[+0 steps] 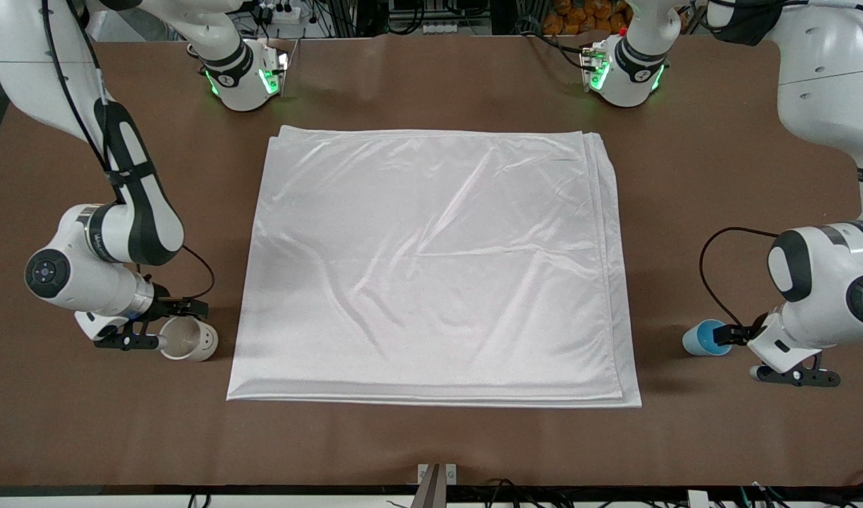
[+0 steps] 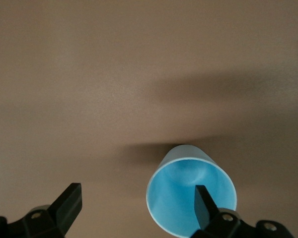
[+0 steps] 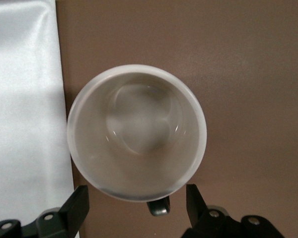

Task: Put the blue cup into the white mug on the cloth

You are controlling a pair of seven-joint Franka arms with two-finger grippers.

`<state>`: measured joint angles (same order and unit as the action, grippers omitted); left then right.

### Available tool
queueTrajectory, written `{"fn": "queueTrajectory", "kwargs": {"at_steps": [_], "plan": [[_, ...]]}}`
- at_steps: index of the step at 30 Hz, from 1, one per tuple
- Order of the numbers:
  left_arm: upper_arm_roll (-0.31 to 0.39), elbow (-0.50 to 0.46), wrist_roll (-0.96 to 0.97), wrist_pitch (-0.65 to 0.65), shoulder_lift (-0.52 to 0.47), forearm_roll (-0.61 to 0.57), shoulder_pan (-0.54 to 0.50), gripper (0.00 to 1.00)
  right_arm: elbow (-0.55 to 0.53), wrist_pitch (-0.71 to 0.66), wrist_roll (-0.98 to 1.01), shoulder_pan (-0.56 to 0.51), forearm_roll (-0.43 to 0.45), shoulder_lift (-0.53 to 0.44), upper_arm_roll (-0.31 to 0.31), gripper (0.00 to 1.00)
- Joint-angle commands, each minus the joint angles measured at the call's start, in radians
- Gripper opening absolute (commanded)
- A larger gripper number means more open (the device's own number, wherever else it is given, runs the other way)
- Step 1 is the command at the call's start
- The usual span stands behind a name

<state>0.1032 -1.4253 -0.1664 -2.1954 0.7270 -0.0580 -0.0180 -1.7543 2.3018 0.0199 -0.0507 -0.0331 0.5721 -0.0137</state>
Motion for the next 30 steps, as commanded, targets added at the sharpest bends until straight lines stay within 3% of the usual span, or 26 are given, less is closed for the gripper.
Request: {"fn": "queueTrajectory", "kwargs": {"at_steps": [1,4,10,11,14,17,18,24,30], "plan": [[0.001,0.026,-0.018,-0.003,0.029,-0.016,-0.008,1.00,-0.004,0.048,0.017,0.000,-0.013,0.023,0.001,0.83],[0.001,0.025,-0.018,-0.003,0.034,-0.016,-0.008,1.00,-0.002,0.053,0.018,0.000,-0.013,0.028,0.001,0.76],[0.001,0.022,-0.015,-0.001,0.035,-0.011,-0.008,1.00,0.002,0.053,0.060,-0.006,-0.013,0.031,0.001,0.45],[0.000,0.022,-0.012,-0.003,0.038,-0.011,-0.008,0.91,0.002,0.053,0.063,-0.006,-0.013,0.031,0.001,0.42],[0.000,0.013,0.002,-0.003,0.041,-0.006,-0.008,0.36,0.006,0.050,0.081,-0.005,-0.011,0.029,0.001,0.38],[0.000,0.009,0.021,-0.003,0.051,0.007,-0.008,0.04,0.009,0.047,0.095,-0.003,-0.011,0.025,0.001,0.27],[0.000,0.009,0.025,-0.001,0.052,0.015,-0.008,0.00,0.009,0.047,0.095,-0.003,-0.011,0.023,0.001,0.24],[0.000,0.009,0.028,-0.001,0.052,0.038,-0.008,0.00,0.022,0.042,0.095,0.002,-0.011,0.011,0.001,0.02],[0.000,0.013,0.024,-0.001,0.051,0.038,-0.008,0.00,0.039,0.019,0.094,0.035,-0.011,-0.037,-0.008,0.00]]}}
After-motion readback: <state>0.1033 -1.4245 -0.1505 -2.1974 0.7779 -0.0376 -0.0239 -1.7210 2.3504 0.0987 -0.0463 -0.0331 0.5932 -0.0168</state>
